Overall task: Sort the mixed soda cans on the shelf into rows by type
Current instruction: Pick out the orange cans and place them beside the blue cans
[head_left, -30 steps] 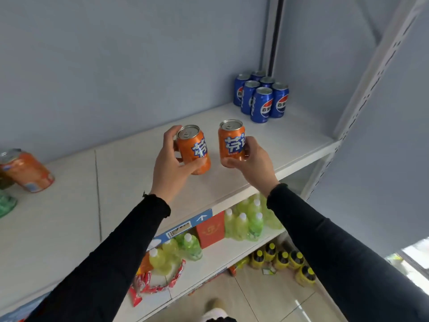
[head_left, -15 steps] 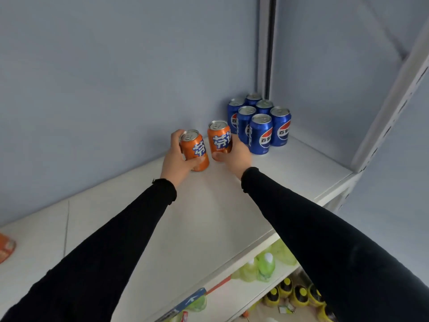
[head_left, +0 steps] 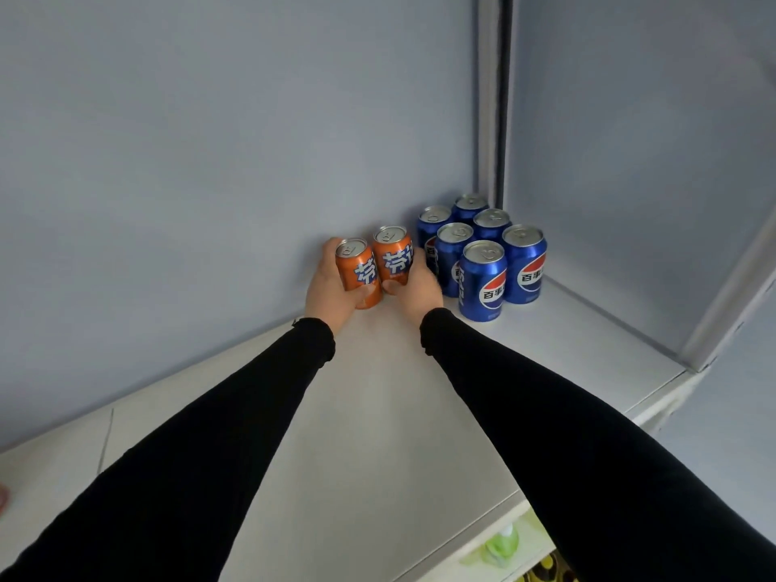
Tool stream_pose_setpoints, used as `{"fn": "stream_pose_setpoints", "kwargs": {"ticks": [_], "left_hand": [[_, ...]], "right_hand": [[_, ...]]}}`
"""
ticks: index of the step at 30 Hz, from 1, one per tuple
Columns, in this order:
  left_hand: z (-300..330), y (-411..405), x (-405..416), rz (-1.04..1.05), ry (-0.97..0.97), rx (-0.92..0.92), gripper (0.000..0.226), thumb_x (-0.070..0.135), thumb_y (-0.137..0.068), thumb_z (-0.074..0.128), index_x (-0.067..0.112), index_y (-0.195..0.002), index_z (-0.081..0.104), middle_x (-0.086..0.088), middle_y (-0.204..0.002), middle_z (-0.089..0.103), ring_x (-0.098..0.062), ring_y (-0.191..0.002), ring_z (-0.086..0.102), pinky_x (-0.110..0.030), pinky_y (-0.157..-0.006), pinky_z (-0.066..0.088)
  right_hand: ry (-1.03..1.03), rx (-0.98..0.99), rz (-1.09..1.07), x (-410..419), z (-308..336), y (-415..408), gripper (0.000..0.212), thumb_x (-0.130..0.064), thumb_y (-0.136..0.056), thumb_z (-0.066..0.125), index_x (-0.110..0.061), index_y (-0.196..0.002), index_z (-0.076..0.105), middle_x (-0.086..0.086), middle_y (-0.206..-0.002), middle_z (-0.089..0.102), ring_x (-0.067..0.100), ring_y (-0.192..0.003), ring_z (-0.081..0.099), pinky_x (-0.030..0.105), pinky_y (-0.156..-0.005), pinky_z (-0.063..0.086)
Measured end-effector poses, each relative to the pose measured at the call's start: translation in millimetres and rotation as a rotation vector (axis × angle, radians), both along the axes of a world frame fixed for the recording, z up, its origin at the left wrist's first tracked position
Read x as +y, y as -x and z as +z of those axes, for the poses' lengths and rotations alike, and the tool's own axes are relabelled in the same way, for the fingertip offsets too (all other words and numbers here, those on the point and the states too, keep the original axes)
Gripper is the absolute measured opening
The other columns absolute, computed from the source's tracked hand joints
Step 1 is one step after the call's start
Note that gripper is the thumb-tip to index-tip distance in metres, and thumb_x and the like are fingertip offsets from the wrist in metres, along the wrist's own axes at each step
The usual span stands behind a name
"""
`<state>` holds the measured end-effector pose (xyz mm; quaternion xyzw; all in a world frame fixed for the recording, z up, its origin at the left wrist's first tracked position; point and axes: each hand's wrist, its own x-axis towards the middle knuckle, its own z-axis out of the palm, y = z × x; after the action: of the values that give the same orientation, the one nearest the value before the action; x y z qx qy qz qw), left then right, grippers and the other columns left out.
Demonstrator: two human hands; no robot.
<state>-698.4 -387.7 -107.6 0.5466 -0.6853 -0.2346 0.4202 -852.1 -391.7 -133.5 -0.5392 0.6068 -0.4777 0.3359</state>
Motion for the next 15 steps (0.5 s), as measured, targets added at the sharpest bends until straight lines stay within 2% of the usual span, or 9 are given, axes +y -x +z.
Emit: {"fn": "stream_pose_setpoints", "kwargs": {"ticks": [5, 9, 12, 15], "left_hand": [[1, 7, -2, -0.024, -0.035, 0.052, 0.084, 0.008, -0.072, 0.085, 0.040, -0.132, 0.036, 0.002, -0.131, 0.057, -0.016, -0.113, 0.063, -0.046, -0.099, 0.055], [1, 11, 0, -0.011, -0.069, 0.075, 0.091, 0.006, -0.072, 0.085, 0.033, -0.141, 0.033, -0.001, -0.136, 0.054, -0.018, -0.118, 0.061, -0.045, -0.103, 0.052], [-1, 13, 8, 0.024, -0.134, 0.094, 0.109, 0.002, -0.077, 0.082, 0.030, -0.157, 0.014, 0.002, -0.146, 0.046, -0.018, -0.127, 0.054, -0.040, -0.106, 0.049], [-7, 12, 26, 0.052, -0.188, 0.104, 0.109, 0.000, -0.084, 0.076, 0.027, -0.160, 0.003, 0.002, -0.148, 0.040, -0.018, -0.136, 0.047, -0.035, -0.105, 0.046]], "right_hand": [[0.003, -0.040, 0.052, -9, 2, 5, 0.078, -0.009, -0.084, 0.075, -0.012, -0.149, 0.033, 0.010, -0.147, 0.050, 0.027, -0.137, 0.046, 0.046, -0.118, 0.033], [0.023, -0.068, 0.074, -14, -6, 7, 0.080, -0.010, -0.082, 0.076, -0.015, -0.150, 0.034, 0.009, -0.147, 0.050, 0.026, -0.138, 0.045, 0.050, -0.118, 0.032], [0.083, -0.080, 0.097, -4, -5, 5, 0.067, -0.018, -0.090, 0.071, -0.016, -0.148, 0.037, 0.008, -0.147, 0.049, 0.022, -0.139, 0.045, 0.046, -0.120, 0.032], [0.113, -0.092, 0.122, 21, -1, 8, 0.064, -0.014, -0.095, 0.065, -0.014, -0.151, 0.033, 0.009, -0.152, 0.043, 0.020, -0.143, 0.039, 0.036, -0.121, 0.026]]}}
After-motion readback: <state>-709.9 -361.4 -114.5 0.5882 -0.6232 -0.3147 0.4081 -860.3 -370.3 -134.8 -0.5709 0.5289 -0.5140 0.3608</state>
